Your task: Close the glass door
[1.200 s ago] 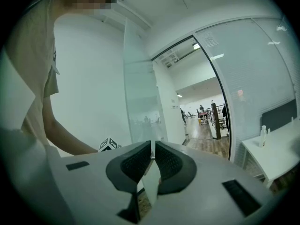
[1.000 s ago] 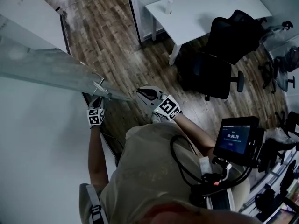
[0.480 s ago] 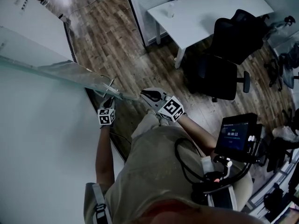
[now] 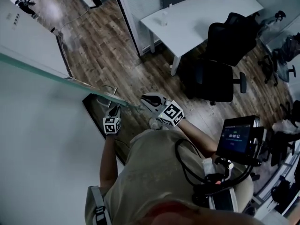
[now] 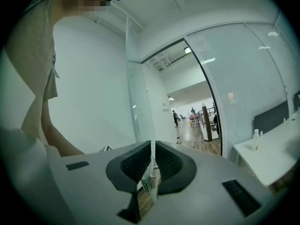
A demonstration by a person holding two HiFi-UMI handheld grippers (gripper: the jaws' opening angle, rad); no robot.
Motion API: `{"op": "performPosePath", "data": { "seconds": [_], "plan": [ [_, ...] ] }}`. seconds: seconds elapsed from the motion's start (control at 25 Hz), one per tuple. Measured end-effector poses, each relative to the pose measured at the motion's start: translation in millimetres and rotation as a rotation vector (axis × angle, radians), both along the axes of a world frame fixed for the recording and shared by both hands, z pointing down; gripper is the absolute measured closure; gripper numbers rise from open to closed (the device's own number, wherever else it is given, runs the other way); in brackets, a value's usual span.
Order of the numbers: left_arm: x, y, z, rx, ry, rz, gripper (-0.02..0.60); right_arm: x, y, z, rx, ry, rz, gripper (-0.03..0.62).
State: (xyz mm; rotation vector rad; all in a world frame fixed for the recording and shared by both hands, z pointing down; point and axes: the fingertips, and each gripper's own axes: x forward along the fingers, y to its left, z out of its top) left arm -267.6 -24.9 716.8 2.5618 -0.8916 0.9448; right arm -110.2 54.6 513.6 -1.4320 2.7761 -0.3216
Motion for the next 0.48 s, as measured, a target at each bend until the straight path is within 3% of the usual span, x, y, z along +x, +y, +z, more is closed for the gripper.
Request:
{"op": "performPosePath", "data": {
  "seconds": [0.48],
  "plan": [
    [36, -22, -1, -0.006, 0.068, 0.128, 0.508, 2, -53, 5, 0.005, 0.014, 0.072, 0.577]
  ]
}}
